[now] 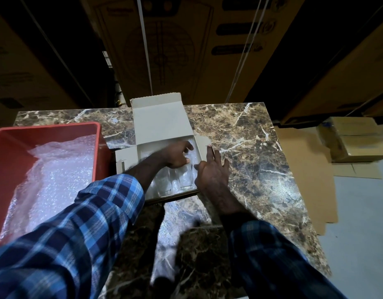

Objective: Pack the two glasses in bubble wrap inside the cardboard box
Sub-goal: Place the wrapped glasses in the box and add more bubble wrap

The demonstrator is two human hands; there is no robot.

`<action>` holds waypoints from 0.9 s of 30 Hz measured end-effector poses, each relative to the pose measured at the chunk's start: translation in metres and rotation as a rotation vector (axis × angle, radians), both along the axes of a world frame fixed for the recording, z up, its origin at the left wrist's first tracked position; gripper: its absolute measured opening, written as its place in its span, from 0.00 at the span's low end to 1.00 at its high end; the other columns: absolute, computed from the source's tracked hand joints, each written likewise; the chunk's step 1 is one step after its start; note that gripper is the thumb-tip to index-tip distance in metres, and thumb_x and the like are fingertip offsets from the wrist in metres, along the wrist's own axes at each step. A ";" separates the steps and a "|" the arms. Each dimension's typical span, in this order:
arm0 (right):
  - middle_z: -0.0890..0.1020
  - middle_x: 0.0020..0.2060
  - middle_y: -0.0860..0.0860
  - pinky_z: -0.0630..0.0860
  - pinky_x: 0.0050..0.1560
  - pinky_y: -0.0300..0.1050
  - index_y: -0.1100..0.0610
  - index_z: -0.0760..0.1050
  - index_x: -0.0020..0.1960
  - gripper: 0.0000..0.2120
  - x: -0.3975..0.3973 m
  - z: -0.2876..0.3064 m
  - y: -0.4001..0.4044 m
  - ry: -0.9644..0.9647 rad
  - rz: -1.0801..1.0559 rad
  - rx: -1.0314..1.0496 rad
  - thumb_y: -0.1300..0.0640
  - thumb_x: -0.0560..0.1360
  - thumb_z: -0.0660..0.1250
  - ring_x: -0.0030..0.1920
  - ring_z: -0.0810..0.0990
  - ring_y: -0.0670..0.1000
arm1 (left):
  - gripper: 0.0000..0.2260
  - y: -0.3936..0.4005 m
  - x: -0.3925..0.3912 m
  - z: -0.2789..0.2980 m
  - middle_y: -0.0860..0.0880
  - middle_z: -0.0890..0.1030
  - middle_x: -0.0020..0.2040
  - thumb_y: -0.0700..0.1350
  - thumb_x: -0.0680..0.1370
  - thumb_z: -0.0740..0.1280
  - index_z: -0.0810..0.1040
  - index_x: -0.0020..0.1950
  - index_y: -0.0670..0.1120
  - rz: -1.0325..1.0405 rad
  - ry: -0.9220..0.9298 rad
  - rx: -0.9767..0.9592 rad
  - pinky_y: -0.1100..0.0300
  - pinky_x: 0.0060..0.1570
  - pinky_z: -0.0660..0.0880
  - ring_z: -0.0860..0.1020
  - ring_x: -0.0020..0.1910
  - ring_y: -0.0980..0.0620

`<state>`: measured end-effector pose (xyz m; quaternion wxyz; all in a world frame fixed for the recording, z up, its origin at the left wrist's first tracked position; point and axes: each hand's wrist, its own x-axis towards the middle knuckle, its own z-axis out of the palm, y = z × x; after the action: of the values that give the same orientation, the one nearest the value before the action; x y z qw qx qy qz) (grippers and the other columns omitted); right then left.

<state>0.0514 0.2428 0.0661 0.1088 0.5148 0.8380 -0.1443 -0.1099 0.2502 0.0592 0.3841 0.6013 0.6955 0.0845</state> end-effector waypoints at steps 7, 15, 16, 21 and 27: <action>0.54 0.81 0.57 0.47 0.77 0.61 0.49 0.79 0.64 0.19 0.012 0.000 -0.005 0.190 0.003 0.101 0.55 0.74 0.65 0.79 0.50 0.59 | 0.24 -0.012 0.009 0.000 0.42 0.76 0.68 0.41 0.78 0.71 0.70 0.73 0.41 0.132 -0.006 0.136 0.59 0.62 0.71 0.76 0.65 0.46; 0.73 0.71 0.62 0.64 0.70 0.65 0.56 0.84 0.55 0.17 0.027 -0.004 -0.028 0.395 -0.024 0.283 0.56 0.70 0.64 0.72 0.67 0.64 | 0.21 -0.038 0.010 0.004 0.44 0.74 0.72 0.46 0.81 0.66 0.70 0.74 0.43 0.173 0.023 0.313 0.57 0.68 0.66 0.72 0.71 0.45; 0.73 0.70 0.61 0.65 0.69 0.64 0.56 0.83 0.55 0.16 0.027 -0.005 -0.032 0.424 -0.036 0.300 0.57 0.70 0.64 0.71 0.68 0.64 | 0.21 -0.041 0.010 0.008 0.45 0.74 0.72 0.45 0.81 0.66 0.71 0.73 0.43 0.168 0.027 0.342 0.58 0.68 0.65 0.72 0.71 0.46; 0.80 0.63 0.58 0.72 0.63 0.56 0.58 0.83 0.55 0.13 0.029 -0.009 -0.056 0.593 -0.041 0.411 0.63 0.71 0.68 0.63 0.74 0.60 | 0.16 -0.076 0.024 0.023 0.45 0.79 0.67 0.41 0.79 0.68 0.76 0.68 0.43 0.180 -0.026 0.513 0.60 0.68 0.65 0.74 0.68 0.46; 0.84 0.55 0.55 0.77 0.57 0.52 0.59 0.84 0.52 0.12 0.038 -0.014 -0.094 0.654 -0.019 0.404 0.64 0.70 0.67 0.54 0.76 0.55 | 0.14 -0.170 0.061 0.021 0.49 0.80 0.60 0.38 0.77 0.64 0.79 0.62 0.45 0.281 -0.052 0.754 0.66 0.66 0.65 0.74 0.63 0.52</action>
<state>0.0898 0.1488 0.0516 -0.2691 0.4606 0.8352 -0.1338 -0.0486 0.0800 0.0799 0.1388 0.5968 0.6813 0.4006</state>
